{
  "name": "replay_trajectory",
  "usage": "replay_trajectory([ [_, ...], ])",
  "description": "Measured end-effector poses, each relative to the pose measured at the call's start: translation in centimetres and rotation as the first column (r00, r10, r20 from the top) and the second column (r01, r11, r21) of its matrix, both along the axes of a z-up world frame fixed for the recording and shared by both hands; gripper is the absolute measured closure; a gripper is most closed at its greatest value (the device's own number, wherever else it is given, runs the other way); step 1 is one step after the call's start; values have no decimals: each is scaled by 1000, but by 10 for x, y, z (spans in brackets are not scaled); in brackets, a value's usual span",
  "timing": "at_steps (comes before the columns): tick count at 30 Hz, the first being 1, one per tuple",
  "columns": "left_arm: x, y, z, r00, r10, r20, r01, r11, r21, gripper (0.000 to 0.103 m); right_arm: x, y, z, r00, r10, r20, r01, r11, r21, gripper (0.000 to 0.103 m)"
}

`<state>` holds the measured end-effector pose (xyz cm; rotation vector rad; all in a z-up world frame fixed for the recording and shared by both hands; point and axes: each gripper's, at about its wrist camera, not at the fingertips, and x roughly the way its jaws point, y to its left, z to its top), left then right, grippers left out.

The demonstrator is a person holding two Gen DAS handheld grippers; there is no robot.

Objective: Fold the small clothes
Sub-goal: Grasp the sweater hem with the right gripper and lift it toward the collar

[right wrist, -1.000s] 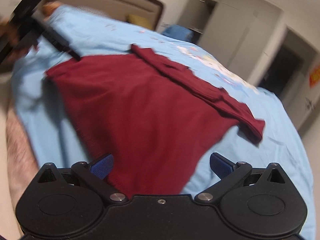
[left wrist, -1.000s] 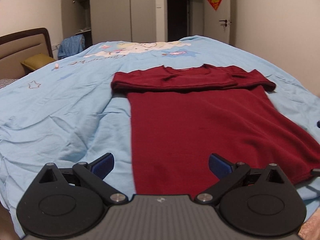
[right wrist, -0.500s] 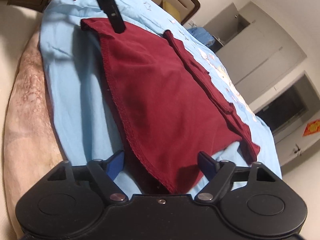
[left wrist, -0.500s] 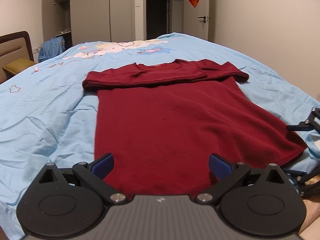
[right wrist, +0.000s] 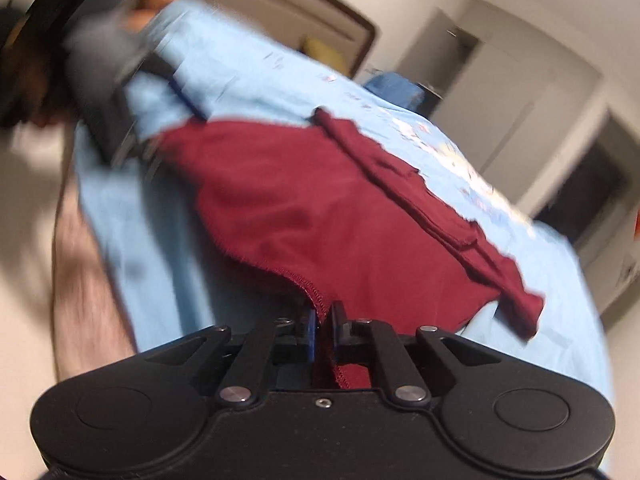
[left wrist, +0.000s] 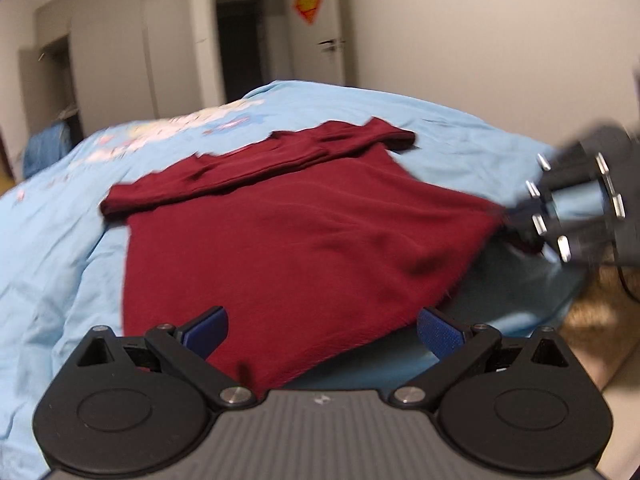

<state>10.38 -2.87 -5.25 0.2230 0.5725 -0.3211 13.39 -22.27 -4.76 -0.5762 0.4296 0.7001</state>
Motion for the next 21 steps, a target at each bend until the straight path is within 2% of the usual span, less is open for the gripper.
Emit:
replay_trajectory([
  [4,2,-25,-8,998,-29,48,26,998,62,0,24,-11,27,994,-62,-95,76,985,152,96],
  [8,12,-47,-15,995,-7,97,-6,992,127,0,44,-19,45,984,-79,-159,116,963,243,96],
  [11,18,-62,-17,989,-10,150,-14,987,158,0,47,-20,50,985,-77,-156,115,962,250,96],
  [16,23,-83,-19,983,-45,180,14,985,173,2,51,-18,53,985,-67,-160,107,962,252,96],
  [17,24,-85,-19,981,-40,189,3,982,189,4,50,-18,53,985,-68,-156,106,963,248,96],
  [19,26,-86,-20,980,-34,195,-9,977,215,16,50,-18,53,985,-70,-157,108,963,246,96],
  [21,28,-79,-18,981,-19,195,-23,977,211,23,48,-20,54,985,-72,-157,110,963,247,96],
])
